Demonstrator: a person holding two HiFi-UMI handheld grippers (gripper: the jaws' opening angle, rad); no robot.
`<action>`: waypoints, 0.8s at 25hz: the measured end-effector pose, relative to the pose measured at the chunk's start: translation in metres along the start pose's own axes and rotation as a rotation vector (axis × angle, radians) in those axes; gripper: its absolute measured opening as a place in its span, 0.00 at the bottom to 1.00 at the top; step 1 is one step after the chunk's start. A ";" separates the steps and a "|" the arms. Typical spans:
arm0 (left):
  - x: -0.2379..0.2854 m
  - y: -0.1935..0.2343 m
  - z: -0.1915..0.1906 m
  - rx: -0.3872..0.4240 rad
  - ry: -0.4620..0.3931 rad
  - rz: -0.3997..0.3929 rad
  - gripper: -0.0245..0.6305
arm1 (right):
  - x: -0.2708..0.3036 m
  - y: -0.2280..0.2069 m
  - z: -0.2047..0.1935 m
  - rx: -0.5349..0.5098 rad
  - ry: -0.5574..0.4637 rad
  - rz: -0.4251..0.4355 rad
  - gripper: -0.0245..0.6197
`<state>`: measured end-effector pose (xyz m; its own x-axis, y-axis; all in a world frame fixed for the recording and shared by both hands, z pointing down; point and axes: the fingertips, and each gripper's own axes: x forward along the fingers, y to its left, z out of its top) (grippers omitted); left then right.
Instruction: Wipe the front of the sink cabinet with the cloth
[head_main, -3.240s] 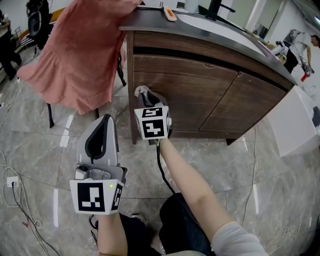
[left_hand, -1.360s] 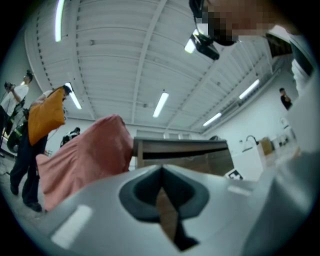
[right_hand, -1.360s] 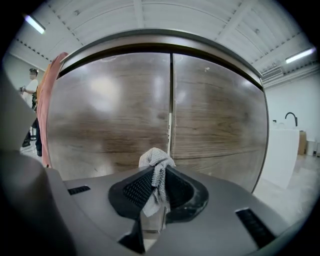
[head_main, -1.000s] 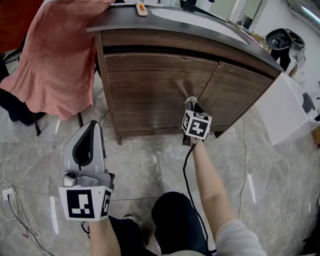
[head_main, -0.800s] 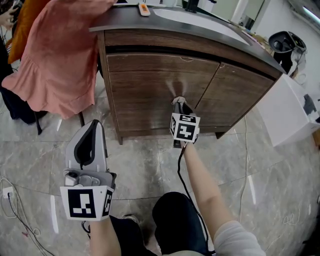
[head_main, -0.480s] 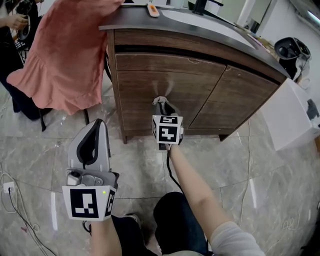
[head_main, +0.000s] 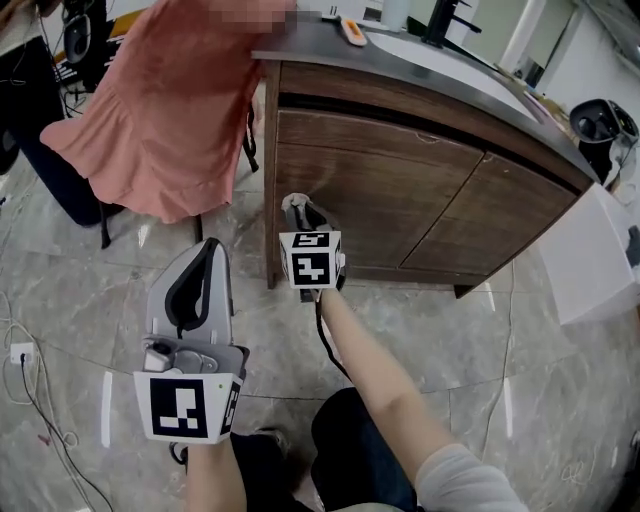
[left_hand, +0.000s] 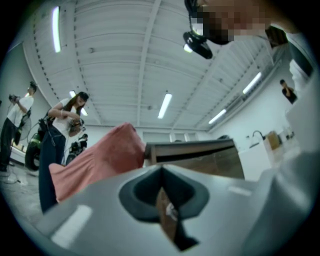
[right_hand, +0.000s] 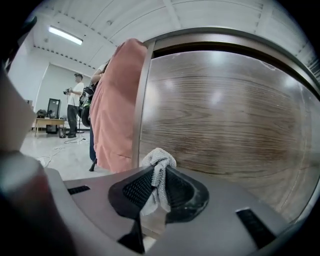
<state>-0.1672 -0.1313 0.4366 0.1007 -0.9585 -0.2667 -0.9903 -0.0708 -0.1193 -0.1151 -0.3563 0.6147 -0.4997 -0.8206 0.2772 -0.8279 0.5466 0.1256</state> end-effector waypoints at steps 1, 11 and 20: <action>-0.001 0.002 0.000 -0.001 0.000 0.004 0.05 | 0.002 0.007 0.002 -0.005 0.000 0.012 0.14; 0.000 0.011 -0.005 -0.013 0.002 0.002 0.05 | 0.013 0.030 -0.007 -0.063 0.002 0.045 0.14; 0.003 0.003 -0.004 -0.018 -0.007 -0.021 0.05 | 0.023 0.030 -0.054 -0.079 0.121 0.042 0.13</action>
<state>-0.1699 -0.1352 0.4391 0.1223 -0.9549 -0.2706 -0.9895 -0.0963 -0.1076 -0.1373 -0.3500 0.6761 -0.4949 -0.7733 0.3964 -0.7822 0.5951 0.1844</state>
